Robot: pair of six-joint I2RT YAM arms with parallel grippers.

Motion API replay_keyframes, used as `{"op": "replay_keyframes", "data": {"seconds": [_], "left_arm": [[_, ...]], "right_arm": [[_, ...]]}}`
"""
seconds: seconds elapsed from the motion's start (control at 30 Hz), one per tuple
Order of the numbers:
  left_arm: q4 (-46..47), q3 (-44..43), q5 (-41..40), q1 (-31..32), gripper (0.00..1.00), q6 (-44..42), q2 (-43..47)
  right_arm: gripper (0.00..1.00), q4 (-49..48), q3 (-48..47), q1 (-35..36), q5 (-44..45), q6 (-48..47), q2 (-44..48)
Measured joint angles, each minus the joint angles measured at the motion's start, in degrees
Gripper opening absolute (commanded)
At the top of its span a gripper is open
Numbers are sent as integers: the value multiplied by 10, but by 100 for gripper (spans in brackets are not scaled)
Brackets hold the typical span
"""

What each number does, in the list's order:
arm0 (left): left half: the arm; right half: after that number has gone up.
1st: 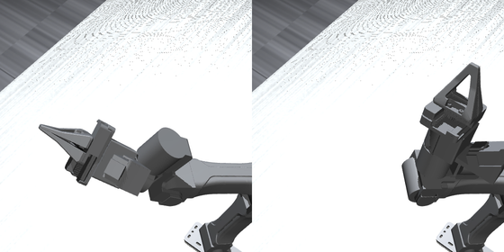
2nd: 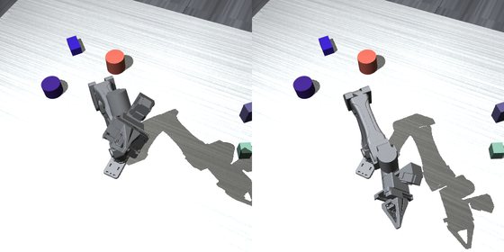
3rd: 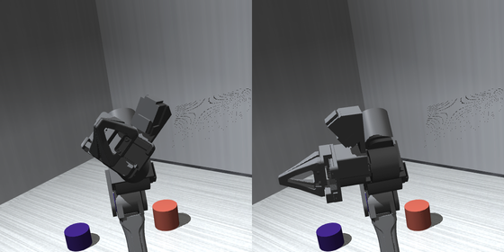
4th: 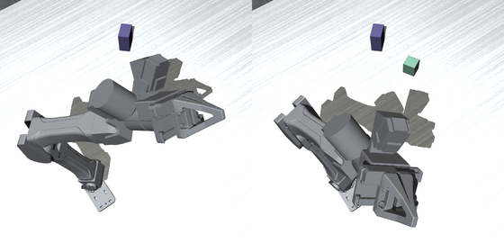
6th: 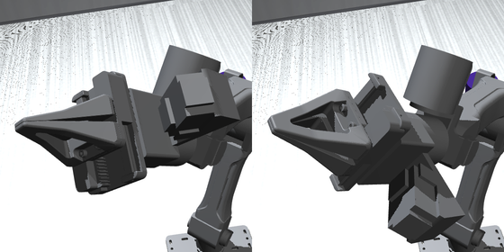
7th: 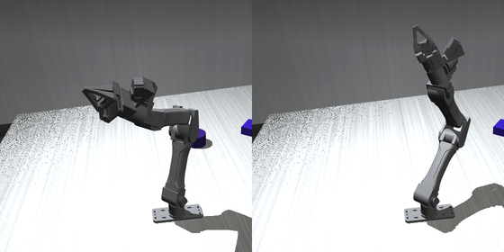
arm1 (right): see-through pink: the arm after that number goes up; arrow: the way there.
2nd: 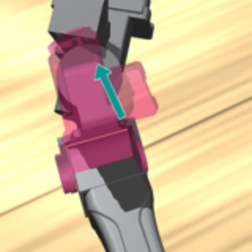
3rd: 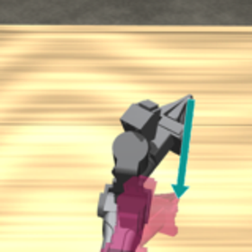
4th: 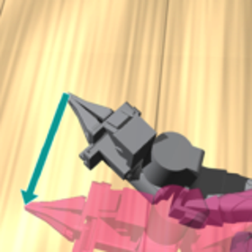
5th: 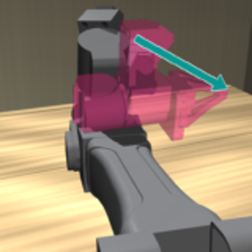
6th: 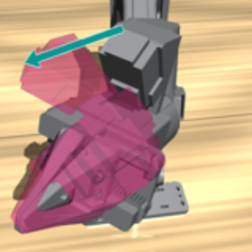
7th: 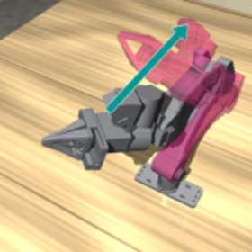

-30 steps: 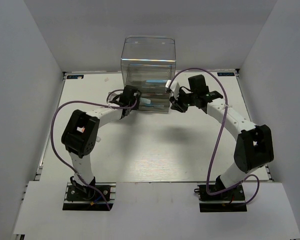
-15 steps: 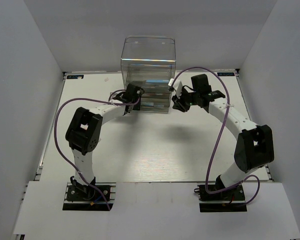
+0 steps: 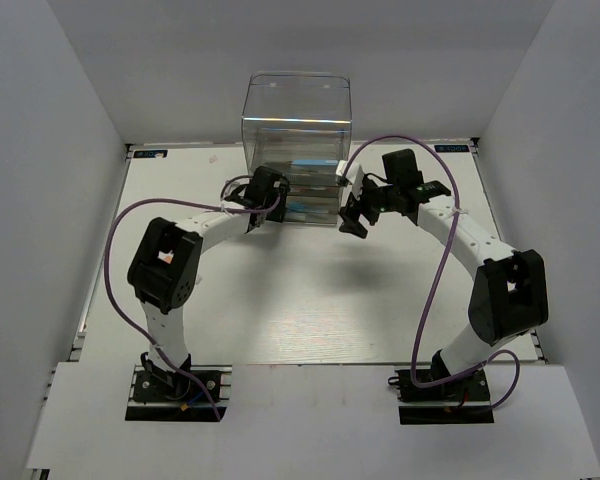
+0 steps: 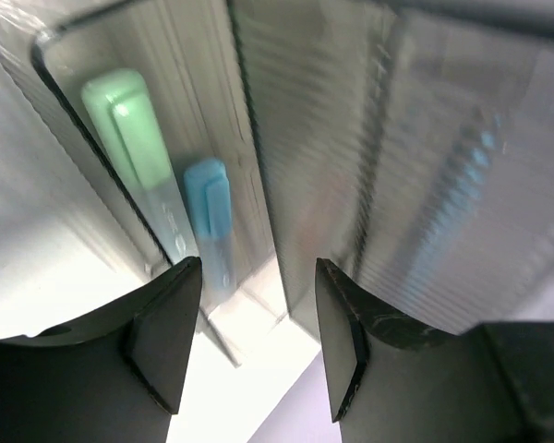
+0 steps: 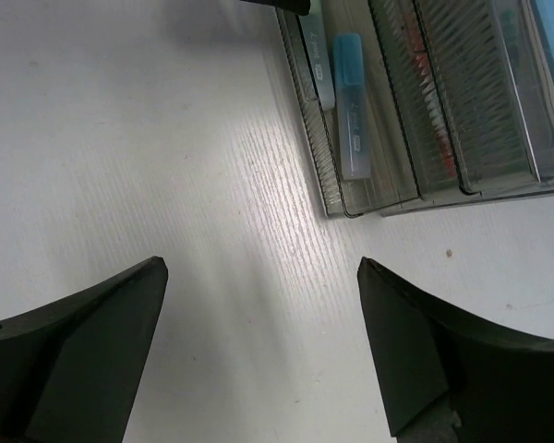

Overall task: Sort the stationery into containers
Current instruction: Place the pen in the drawer, then pick up the pen from the center of the board.

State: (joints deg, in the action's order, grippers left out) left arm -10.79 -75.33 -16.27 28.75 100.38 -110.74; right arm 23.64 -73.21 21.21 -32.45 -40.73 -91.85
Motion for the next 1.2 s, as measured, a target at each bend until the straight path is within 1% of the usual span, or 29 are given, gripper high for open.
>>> {"op": "replay_keyframes", "data": {"seconds": [0.13, 0.23, 0.27, 0.3, 0.33, 0.4, 0.43, 0.5, 0.53, 0.57, 0.7, 0.83, 0.9, 1.03, 1.17, 1.2], "left_arm": [[-2, 23, 8, 3, 62, -54, 49], [-30, 49, 4, 4, 62, -93, 119], [-39, 61, 1, 3, 64, -102, 146], [-45, 82, -3, 3, 67, -109, 178], [-54, 110, -5, 1, 71, -116, 215], [-70, 175, -16, -4, 76, -124, 288], [-77, 212, -23, -7, 82, -128, 324], [-107, 274, -35, -16, 86, -135, 382], [-124, 300, -40, -22, 87, -137, 402], [-145, 321, -43, -31, 87, -140, 415], [-220, 353, -52, -72, 88, -160, 414], [-252, 351, -49, -125, 88, -197, 388], [-270, 335, -47, -152, 92, -225, 359], [-299, 276, -43, -198, 92, -277, 279], [-313, 233, -43, -236, 92, -326, 235], [-315, 224, -43, -244, 92, -338, 226]], "right_arm": [[90, -12, 6, 0, -7, 2, 0], [90, -14, 7, -1, -8, 10, -9], [90, -12, 6, -1, -9, 12, -14], [90, -12, 5, -2, -11, 14, -21], [83, -12, 5, -3, -12, 14, -27], [71, -11, 5, -5, -14, 16, -35], [60, -11, 5, -6, -15, 18, -37], [53, -11, 5, -6, -21, 22, -38], [53, -11, 4, -6, -23, 24, -38], [50, -10, 3, -6, -24, 27, -38], [50, -10, -1, -6, -28, 30, -39], [50, -9, -1, -6, -29, 31, -39], [52, -9, -1, -6, -29, 31, -39], [52, -11, -1, -6, -25, 31, -39], [52, -11, 0, -6, -22, 31, -39], [53, -11, 0, -6, -22, 31, -39]]}}
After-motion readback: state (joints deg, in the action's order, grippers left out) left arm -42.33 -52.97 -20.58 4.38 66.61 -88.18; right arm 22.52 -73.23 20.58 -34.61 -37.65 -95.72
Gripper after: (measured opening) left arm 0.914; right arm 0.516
